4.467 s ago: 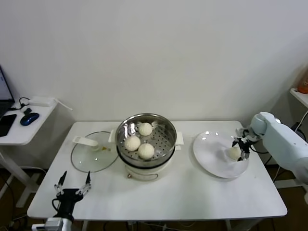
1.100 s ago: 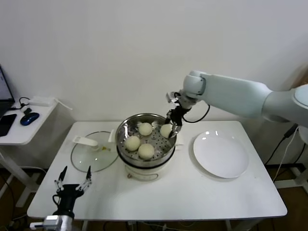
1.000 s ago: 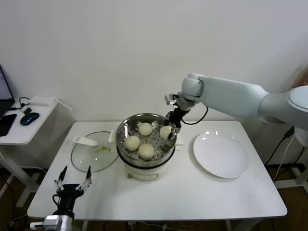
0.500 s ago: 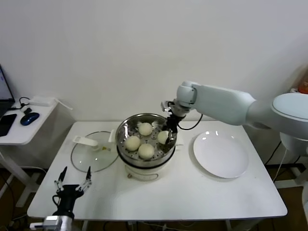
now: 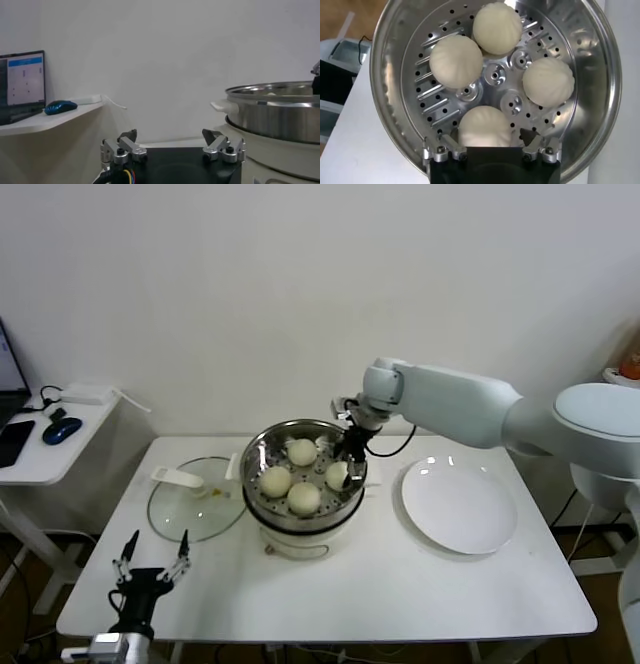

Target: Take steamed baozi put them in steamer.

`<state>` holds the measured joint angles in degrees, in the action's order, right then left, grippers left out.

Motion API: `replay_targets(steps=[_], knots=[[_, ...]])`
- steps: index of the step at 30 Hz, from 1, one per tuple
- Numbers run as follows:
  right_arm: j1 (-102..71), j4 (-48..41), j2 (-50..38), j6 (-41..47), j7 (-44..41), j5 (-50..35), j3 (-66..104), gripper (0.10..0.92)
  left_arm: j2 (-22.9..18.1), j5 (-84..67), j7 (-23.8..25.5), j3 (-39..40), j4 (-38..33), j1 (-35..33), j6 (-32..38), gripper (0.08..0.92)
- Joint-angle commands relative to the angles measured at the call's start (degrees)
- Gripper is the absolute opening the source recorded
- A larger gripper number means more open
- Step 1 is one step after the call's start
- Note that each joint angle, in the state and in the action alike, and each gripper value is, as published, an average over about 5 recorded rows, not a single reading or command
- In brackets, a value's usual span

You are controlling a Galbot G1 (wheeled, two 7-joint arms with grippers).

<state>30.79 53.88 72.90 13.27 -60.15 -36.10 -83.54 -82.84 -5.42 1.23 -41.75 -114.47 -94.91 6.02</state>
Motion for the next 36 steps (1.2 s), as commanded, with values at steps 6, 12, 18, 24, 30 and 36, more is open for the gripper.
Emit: replay_targets(steps=[6, 12, 18, 24, 30, 36], knots=[[4.3, 1.82, -2.0, -0.6, -2.4, -2.26, 0.23, 0.823, -0.08, 0.08, 0.01, 0.03, -0.16, -0.05, -0.02, 0.823], [7.35, 5.77, -7.22, -1.66, -2.84, -4.06, 1.85, 0.823, -0.14, 0.15, 0.01, 0.05, -0.34, 0.04, -0.15, 0.823], [5.3, 8.49, -14.58, -4.44, 0.92, -2.51, 10.41, 0.823, -0.26, 0.27, -0.04, 0.08, -0.5, 0.14, -0.23, 0.823], [-2.42, 14.57, -24.17, -6.39, 10.36, 0.93, 22.71, 0.823, -0.37, 0.14, -0.17, -0.04, -1.03, 0.32, 0.03, 0.823], [-18.72, 25.49, -35.3, -5.23, 24.7, 4.26, 40.68, 0.823, -0.49, 0.26, -0.1, -0.08, -1.39, 0.36, 1.36, 0.823], [-41.0, 33.16, -41.39, -6.8, 34.31, 6.14, 61.92, 0.823, -0.77, 0.82, -0.04, 0.06, -1.79, 0.0, 1.99, 0.823]])
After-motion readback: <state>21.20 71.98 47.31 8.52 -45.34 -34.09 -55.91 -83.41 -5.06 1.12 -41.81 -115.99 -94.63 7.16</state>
